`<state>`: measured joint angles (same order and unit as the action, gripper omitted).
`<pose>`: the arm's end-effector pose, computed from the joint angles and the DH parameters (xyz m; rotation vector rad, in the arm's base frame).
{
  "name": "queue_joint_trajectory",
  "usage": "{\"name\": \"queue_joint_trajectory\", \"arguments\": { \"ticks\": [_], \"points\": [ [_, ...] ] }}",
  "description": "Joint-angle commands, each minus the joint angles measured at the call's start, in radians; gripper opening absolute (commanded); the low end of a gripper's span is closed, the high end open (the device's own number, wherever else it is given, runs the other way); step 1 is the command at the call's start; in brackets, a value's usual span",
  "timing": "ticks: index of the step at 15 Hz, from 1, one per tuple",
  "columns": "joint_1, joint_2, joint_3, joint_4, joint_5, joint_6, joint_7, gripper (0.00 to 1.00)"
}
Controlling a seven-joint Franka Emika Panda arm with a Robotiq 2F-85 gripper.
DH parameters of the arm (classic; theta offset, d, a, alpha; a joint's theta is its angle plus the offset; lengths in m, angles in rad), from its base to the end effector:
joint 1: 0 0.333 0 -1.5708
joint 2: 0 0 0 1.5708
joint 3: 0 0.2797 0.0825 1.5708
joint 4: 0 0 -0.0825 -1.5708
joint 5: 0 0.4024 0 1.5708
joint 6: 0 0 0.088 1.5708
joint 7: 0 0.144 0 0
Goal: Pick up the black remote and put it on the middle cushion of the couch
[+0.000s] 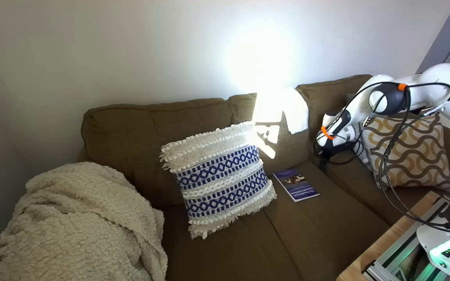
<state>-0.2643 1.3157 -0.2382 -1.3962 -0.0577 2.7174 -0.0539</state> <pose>0.5587 -0.3030 -0.1344 2.8729 -0.3139 -0.0604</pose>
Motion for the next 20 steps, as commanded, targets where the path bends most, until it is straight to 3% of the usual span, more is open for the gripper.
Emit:
{"name": "queue_joint_trajectory", "arguments": {
  "ticks": [1,10,16,20],
  "points": [
    [0.046,-0.144,-0.074,-0.182,-0.013,0.026,0.042,0.05],
    [0.09,-0.273,-0.106,-0.31,-0.03,0.031,0.07,0.05],
    [0.167,-0.358,-0.176,-0.383,-0.058,-0.017,0.115,0.05],
    [0.176,-0.433,-0.203,-0.459,-0.085,-0.02,0.1,0.05]
  ]
}}
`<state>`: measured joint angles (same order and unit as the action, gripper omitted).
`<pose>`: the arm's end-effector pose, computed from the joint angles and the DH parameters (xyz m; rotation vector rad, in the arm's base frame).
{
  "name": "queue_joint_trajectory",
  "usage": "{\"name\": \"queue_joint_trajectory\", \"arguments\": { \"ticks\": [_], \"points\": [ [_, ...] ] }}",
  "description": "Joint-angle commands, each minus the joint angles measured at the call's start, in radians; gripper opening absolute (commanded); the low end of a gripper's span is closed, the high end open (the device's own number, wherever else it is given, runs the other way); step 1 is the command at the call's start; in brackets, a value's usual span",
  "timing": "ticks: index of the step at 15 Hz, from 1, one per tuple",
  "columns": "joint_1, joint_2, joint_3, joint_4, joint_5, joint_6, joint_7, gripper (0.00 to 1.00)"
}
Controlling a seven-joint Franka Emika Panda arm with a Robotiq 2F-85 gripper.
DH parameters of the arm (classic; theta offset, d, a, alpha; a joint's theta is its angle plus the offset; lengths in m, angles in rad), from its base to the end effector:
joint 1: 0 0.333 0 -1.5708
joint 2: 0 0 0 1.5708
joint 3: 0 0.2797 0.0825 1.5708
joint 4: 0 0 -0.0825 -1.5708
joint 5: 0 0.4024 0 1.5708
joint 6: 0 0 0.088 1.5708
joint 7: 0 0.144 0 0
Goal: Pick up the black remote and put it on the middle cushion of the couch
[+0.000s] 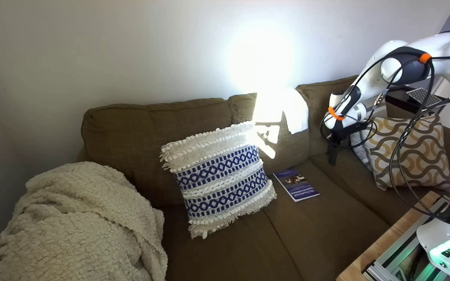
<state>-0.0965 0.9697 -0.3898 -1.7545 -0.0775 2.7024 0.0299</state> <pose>0.5461 -0.3041 -0.0167 2.7643 -0.3926 -0.0677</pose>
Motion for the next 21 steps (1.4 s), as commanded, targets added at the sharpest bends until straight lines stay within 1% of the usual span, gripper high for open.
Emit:
{"name": "queue_joint_trajectory", "arguments": {
  "ticks": [1,3,5,8,9,12,13,15,16,21],
  "points": [
    [0.002,-0.103,-0.058,-0.114,-0.077,-0.007,0.005,0.05],
    [-0.018,-0.142,-0.061,-0.142,-0.089,-0.016,-0.009,0.05],
    [-0.032,-0.145,-0.043,-0.122,-0.087,-0.059,-0.006,0.05],
    [-0.061,-0.159,0.001,-0.103,-0.068,-0.109,-0.011,0.05],
    [-0.076,-0.164,0.028,-0.094,-0.053,-0.131,-0.018,0.05],
    [-0.125,-0.16,0.119,-0.042,0.004,-0.277,-0.036,0.05],
    [-0.143,-0.152,0.149,-0.013,0.03,-0.349,-0.041,0.05],
    [-0.164,-0.131,0.184,0.044,0.076,-0.481,-0.028,0.05],
    [-0.184,-0.146,0.185,0.032,0.093,-0.531,-0.033,0.05],
    [-0.222,-0.054,0.203,0.16,0.168,-0.749,0.013,0.05]
  ]
}}
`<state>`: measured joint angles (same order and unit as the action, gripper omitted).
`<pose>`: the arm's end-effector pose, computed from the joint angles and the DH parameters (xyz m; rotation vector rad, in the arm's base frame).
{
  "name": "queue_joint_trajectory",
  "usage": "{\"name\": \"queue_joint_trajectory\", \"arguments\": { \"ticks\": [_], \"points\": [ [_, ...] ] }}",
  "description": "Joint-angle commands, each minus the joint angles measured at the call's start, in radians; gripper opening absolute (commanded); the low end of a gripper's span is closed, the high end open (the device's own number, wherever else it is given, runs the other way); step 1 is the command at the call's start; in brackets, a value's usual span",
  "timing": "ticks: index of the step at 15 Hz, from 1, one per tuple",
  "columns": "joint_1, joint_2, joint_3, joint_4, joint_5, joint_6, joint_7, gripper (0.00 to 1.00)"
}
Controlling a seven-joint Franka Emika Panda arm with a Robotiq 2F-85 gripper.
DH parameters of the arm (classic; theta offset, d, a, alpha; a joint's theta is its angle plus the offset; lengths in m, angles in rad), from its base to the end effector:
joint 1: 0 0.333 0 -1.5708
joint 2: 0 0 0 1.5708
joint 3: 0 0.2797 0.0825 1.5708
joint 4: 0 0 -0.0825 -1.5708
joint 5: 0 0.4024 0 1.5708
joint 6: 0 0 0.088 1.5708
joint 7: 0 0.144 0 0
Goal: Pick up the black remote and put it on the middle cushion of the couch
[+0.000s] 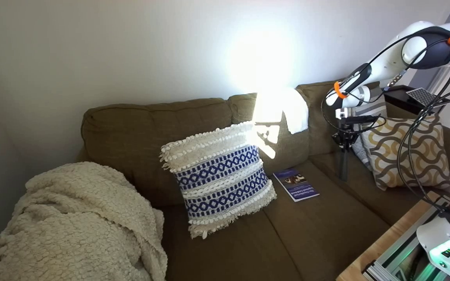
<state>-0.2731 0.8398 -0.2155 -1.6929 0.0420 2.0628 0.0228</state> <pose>0.5092 -0.2780 0.0174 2.9263 -0.7577 -0.7245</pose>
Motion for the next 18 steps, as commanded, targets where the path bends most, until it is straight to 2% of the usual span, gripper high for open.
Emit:
{"name": "queue_joint_trajectory", "arguments": {
  "ticks": [1,6,15,16,17,18],
  "points": [
    [-0.056,0.101,0.036,0.128,0.068,-0.146,0.022,0.05],
    [-0.067,0.245,0.054,0.289,0.143,-0.263,0.099,0.05],
    [-0.04,0.468,0.038,0.603,0.136,-0.385,0.311,0.05],
    [-0.04,0.488,0.04,0.636,0.136,-0.398,0.323,0.13],
    [-0.039,0.511,0.042,0.67,0.136,-0.412,0.336,0.44],
    [-0.037,0.529,0.043,0.699,0.135,-0.419,0.349,0.46]
  ]
}}
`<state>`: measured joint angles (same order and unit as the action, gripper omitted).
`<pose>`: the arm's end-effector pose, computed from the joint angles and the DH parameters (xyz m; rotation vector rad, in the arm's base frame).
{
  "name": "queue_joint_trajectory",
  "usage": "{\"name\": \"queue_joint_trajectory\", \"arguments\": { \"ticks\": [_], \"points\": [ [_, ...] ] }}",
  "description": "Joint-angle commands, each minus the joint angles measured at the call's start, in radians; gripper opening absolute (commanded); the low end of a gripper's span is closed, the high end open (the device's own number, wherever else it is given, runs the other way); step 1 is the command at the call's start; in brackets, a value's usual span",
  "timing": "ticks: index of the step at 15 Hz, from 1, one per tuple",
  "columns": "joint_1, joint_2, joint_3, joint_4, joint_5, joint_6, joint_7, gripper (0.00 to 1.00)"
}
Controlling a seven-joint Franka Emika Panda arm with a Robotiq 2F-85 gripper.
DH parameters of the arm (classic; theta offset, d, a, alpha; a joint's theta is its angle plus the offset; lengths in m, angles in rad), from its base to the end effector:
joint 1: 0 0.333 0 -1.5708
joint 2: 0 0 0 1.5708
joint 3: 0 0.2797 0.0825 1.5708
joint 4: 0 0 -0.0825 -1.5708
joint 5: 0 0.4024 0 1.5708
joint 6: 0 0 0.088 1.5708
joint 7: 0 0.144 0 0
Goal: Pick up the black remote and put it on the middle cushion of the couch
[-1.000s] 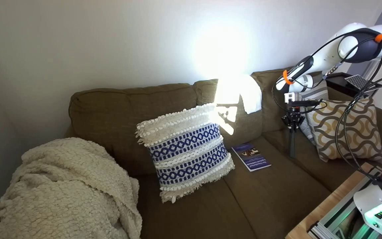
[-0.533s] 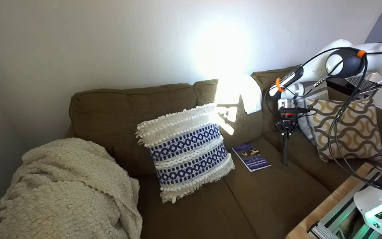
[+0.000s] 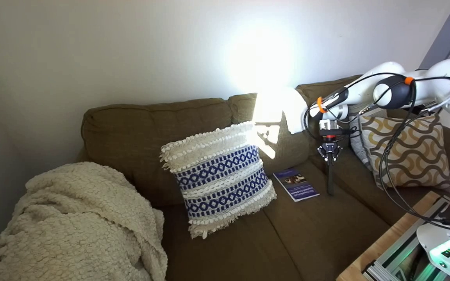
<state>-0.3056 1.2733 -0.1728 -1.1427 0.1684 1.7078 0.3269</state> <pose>0.5433 -0.2507 -0.0711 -2.7027 1.1870 1.0641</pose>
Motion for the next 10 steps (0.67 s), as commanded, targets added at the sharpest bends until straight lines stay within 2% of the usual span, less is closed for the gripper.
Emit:
{"name": "queue_joint_trajectory", "arguments": {
  "ticks": [1,7,9,10],
  "points": [
    [-0.002,0.115,0.0,0.178,0.007,-0.075,0.057,0.51],
    [0.004,0.19,0.005,0.304,-0.003,-0.117,0.085,0.97],
    [0.012,0.201,-0.011,0.331,-0.036,-0.094,0.061,1.0],
    [0.018,0.18,-0.018,0.305,-0.042,-0.062,0.044,1.0]
  ]
}}
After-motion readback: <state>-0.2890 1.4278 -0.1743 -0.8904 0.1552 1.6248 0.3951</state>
